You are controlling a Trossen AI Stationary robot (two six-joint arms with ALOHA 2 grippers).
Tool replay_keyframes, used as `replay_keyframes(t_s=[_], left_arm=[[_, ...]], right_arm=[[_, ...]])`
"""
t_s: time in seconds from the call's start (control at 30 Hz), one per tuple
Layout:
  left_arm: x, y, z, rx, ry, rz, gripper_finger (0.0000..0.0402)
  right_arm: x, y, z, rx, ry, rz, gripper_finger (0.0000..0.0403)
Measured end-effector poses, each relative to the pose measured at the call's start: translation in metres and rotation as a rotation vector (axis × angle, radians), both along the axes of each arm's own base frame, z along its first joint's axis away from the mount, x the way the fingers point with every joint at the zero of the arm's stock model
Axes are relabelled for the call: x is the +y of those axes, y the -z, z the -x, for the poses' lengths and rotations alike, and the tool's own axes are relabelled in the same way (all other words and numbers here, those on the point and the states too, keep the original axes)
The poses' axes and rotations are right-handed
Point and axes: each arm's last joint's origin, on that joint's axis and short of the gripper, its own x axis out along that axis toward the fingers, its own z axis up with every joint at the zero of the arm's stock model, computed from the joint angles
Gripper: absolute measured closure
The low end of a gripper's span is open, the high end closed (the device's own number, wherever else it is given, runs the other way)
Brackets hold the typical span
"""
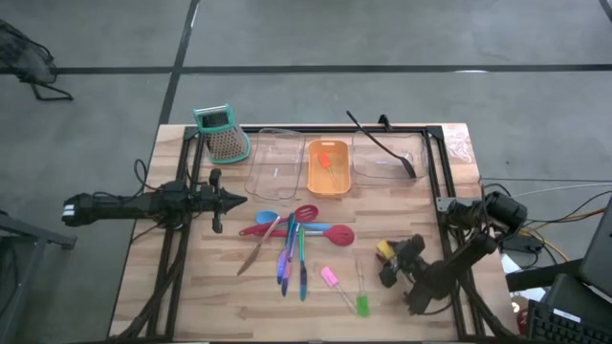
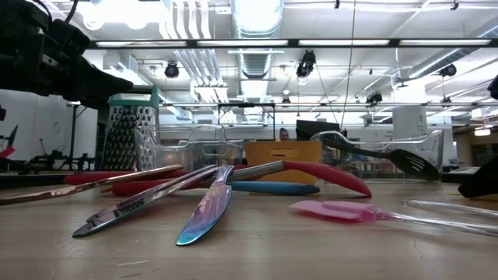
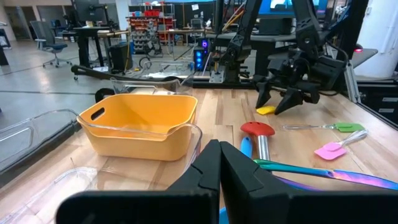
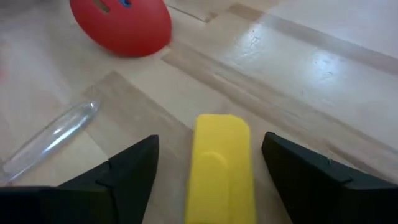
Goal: Pick & Place Kitchen Items
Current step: Put the yellow spatula into the orange bin
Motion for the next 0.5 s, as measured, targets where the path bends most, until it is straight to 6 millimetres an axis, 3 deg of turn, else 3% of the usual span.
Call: replay_keyframes(t_s=[0.2,0.5], left_arm=[[0.0,0.0001,0.0,0.0,0.0,0.0,0.0396],[0.0,0.0,0.0,0.0,0.0,0.0,0.0396]], right_arm=[[-0.0105,0.0062,0.0078,0.052,-0.041,0.071,0.0146],[-0.0086,0.0082,0.0058,0.077,-0.097,0.081,0.0261]])
